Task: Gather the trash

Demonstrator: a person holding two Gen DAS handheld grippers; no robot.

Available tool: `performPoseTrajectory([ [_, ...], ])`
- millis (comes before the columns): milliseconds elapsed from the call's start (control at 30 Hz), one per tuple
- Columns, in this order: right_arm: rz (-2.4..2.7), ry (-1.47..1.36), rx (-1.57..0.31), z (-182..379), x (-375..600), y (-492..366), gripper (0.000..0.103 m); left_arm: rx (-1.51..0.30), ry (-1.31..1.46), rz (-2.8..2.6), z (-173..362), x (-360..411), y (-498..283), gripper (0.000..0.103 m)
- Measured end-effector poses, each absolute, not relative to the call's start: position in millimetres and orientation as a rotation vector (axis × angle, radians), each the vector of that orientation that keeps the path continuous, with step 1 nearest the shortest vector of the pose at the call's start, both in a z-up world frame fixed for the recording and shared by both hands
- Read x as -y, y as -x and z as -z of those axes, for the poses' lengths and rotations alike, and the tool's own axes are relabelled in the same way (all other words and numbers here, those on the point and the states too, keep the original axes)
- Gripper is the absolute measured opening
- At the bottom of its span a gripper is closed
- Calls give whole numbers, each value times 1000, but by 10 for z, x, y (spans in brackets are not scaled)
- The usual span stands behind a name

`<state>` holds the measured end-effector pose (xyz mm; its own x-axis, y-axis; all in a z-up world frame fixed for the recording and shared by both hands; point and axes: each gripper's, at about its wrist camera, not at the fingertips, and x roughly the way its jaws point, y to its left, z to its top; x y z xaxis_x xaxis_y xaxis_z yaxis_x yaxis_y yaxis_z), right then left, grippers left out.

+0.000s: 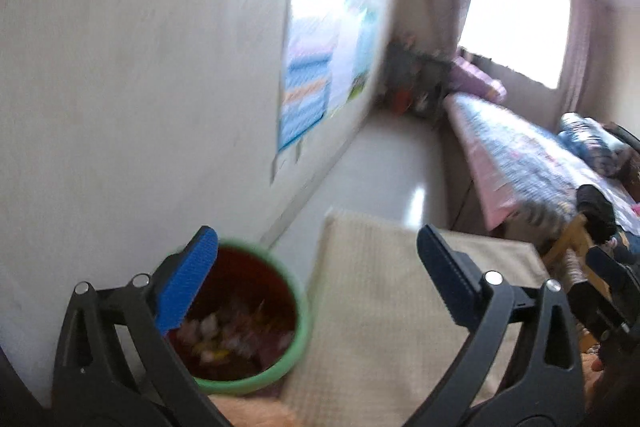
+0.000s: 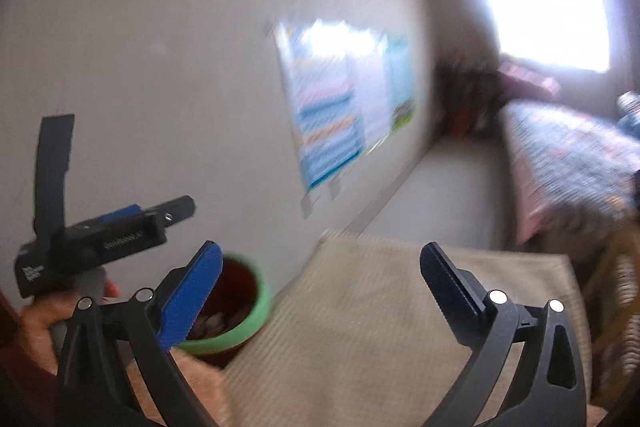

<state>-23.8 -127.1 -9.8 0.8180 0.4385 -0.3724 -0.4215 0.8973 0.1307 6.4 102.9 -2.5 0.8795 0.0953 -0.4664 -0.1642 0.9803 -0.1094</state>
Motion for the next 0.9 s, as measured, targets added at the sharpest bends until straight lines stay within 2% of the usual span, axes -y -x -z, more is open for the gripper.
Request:
performPoseTrajectory([
  [133,-317,-111,-236,-84,1723,518,96,-325,48,-97,-365,-521,69,98],
  [267,-138,-105,-192,-100,2011,639,96,-262,-20,-126,-599,-49,159,98],
  [500,-51,-108,-225,-20,2318,704,96,-312,25,-49,-631,276,219,98],
  [900,-38,-105,-282,84,2352,623,96,-379,58,-50,-575,259,206,98],
])
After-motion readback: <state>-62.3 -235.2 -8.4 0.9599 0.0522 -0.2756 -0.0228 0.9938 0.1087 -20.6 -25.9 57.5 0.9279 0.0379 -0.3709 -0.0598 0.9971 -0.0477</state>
